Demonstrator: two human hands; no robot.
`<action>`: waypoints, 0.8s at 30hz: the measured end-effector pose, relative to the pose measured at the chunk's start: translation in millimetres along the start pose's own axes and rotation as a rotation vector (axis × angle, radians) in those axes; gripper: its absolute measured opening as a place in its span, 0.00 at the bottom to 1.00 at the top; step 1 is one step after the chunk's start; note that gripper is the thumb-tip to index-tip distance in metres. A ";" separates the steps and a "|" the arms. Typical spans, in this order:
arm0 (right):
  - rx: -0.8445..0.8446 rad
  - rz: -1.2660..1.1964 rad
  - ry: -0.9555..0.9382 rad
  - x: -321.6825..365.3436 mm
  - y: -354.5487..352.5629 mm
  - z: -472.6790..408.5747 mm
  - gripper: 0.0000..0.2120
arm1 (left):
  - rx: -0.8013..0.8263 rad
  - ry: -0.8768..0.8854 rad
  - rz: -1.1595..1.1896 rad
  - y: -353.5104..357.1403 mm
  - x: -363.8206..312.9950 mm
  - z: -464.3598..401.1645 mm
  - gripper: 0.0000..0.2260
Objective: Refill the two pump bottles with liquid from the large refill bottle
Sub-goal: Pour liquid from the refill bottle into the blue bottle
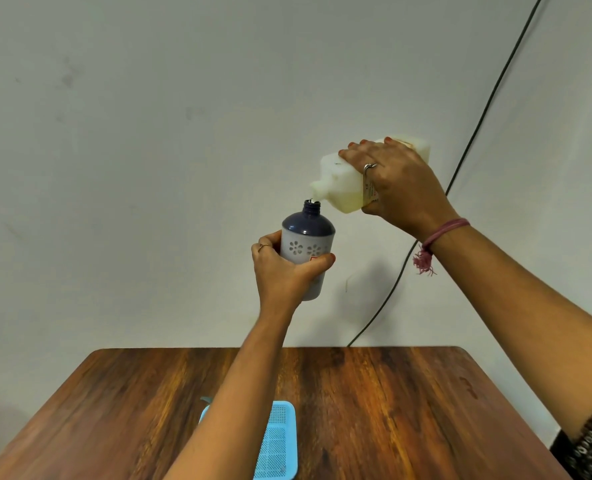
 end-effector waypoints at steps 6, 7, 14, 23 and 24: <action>-0.004 0.007 -0.005 -0.9 -0.3 -0.5 0.37 | -0.006 -0.006 0.005 0.5 -0.5 -0.2 0.35; -0.005 0.011 -0.008 -1.0 -0.4 -0.2 0.37 | -0.007 -0.006 0.002 0.6 -0.2 -0.2 0.35; -0.004 0.027 -0.026 -1.7 0.0 -0.7 0.37 | -0.007 0.003 -0.003 0.8 1.7 -1.9 0.34; -0.005 0.025 -0.040 -1.3 -1.5 -2.1 0.37 | -0.009 -0.007 0.008 0.8 2.5 -1.4 0.35; -0.005 0.024 -0.042 -1.3 -2.0 -2.2 0.37 | -0.009 -0.009 0.009 1.0 2.1 -1.3 0.36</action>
Point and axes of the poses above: each hand's wrist, its own z-axis away from the middle knuckle, its own y-axis out of the palm, x = y × z, the point moved 3 cm from there along -z, towards the middle knuckle
